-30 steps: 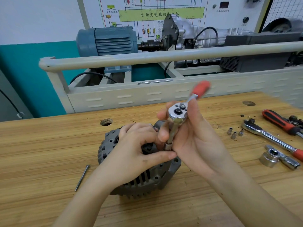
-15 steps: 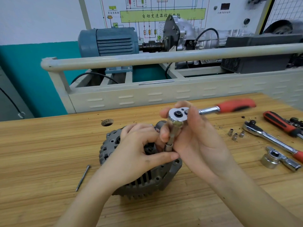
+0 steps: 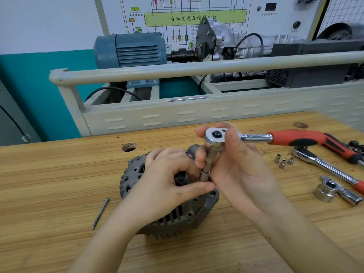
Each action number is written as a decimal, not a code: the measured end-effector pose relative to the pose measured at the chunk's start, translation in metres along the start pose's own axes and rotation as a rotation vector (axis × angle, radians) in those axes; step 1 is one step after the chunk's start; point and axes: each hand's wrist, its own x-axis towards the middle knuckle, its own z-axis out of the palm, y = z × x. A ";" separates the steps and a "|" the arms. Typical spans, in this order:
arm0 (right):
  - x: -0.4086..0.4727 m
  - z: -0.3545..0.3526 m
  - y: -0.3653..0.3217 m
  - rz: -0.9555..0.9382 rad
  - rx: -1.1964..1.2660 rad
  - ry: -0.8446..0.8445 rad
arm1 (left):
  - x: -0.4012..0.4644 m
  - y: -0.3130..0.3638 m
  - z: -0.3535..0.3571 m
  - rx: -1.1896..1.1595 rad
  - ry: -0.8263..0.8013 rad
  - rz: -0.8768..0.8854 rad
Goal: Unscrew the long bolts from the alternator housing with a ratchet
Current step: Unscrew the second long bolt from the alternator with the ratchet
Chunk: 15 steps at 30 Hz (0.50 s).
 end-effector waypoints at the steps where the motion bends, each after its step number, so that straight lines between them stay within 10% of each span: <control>1: 0.000 0.000 0.000 0.003 -0.002 -0.009 | 0.000 0.000 -0.001 -0.014 0.000 0.005; 15: 0.000 0.004 0.001 -0.003 -0.010 0.003 | 0.002 0.001 -0.001 0.000 0.022 0.008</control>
